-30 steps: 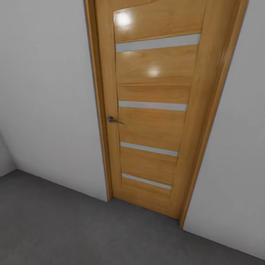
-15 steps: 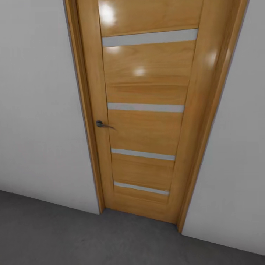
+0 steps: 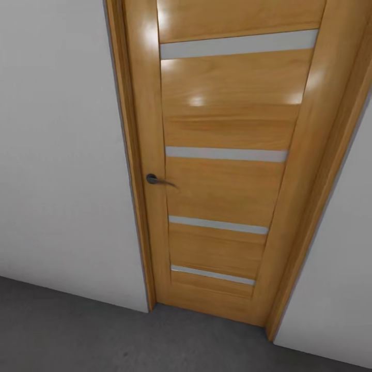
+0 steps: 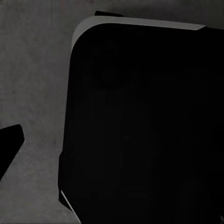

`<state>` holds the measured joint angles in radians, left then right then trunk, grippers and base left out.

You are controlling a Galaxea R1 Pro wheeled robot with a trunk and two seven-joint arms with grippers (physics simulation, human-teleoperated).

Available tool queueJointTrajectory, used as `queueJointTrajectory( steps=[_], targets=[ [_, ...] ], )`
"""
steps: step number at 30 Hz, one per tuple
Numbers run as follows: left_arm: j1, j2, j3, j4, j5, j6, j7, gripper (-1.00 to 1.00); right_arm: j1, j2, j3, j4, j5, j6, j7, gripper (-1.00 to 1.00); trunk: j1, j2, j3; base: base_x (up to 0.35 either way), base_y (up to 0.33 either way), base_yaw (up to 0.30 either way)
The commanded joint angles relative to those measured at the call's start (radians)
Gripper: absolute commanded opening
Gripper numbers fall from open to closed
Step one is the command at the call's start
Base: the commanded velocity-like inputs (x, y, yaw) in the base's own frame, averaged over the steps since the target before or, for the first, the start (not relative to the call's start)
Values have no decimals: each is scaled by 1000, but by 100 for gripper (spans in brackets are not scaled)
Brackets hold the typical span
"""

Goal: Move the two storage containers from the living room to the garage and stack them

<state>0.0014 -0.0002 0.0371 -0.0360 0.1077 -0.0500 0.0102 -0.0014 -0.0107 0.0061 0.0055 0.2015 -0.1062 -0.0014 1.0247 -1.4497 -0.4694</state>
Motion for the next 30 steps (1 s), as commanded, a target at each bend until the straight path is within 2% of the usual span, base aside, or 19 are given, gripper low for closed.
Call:
queueJointTrajectory(
  steps=[1, 15, 30],
  targets=[
    [0, 0, 3, -1, 7, -2, 0, 100, 0, 0, 0, 1, 5, -4, 0, 100, 0, 0, -1, 151, 201, 0],
    [0, -1, 3, -1, 7, -2, 0, 100, 0, 5, -2, 1, 1, -5, 0, 100, 0, 0, -1, 32, 40, -10],
    [0, 0, 3, -1, 7, -2, 0, 100, 0, 5, -3, 1, -4, -4, 0, 100, 0, 0, -1, 0, 0, -216]
  ],
)
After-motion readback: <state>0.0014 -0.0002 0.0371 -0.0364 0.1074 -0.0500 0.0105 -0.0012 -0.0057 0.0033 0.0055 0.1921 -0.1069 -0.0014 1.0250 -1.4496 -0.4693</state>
